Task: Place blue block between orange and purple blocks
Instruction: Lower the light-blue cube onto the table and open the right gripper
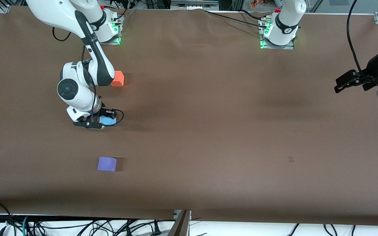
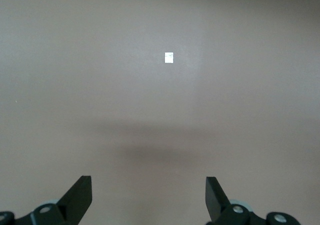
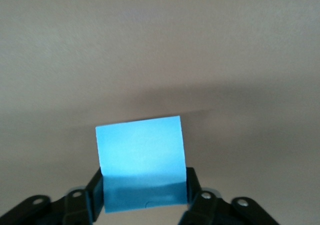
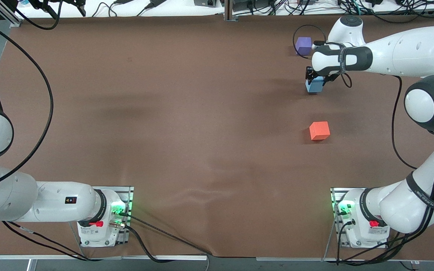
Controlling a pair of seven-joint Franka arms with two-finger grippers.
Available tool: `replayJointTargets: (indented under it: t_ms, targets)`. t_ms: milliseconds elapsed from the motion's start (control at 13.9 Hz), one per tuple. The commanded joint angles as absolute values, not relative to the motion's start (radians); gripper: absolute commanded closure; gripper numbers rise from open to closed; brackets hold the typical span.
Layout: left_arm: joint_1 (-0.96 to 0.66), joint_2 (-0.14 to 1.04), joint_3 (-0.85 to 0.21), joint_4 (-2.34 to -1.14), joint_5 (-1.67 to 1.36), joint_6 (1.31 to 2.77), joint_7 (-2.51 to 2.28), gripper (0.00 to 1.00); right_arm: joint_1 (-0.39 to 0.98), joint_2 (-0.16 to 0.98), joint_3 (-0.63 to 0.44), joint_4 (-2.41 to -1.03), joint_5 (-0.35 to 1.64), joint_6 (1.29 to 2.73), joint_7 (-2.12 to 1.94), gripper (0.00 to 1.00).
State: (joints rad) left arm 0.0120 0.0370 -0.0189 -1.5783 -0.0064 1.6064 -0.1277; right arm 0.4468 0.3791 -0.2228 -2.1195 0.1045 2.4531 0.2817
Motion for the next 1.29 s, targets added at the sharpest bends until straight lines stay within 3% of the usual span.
replayJointTargets:
  t_ms: [0,431,789,1077,1220]
  targets:
    - [0.012,0.051,-0.018,-1.548,-0.034,1.588,-0.112,0.00,0.451,0.337,-0.221,-2.076,0.117,2.397,0.288,0.01]
    - [0.012,0.051,-0.018,-1.548,-0.034,1.588,-0.112,0.00,0.437,0.350,-0.236,-1.737,0.085,2.016,0.189,0.01]
    - [0.012,0.051,-0.018,-1.546,-0.034,1.588,-0.112,0.00,0.423,0.348,-0.346,-1.482,0.029,1.722,-0.065,0.01]
    - [0.012,0.051,-0.018,-1.546,-0.034,1.586,-0.113,0.00,0.399,0.283,-0.376,-1.394,0.025,1.568,-0.221,0.01]
    - [0.012,0.051,-0.018,-1.546,-0.035,1.586,-0.114,0.00,0.391,0.242,-0.345,-1.407,0.014,1.575,-0.222,0.01]
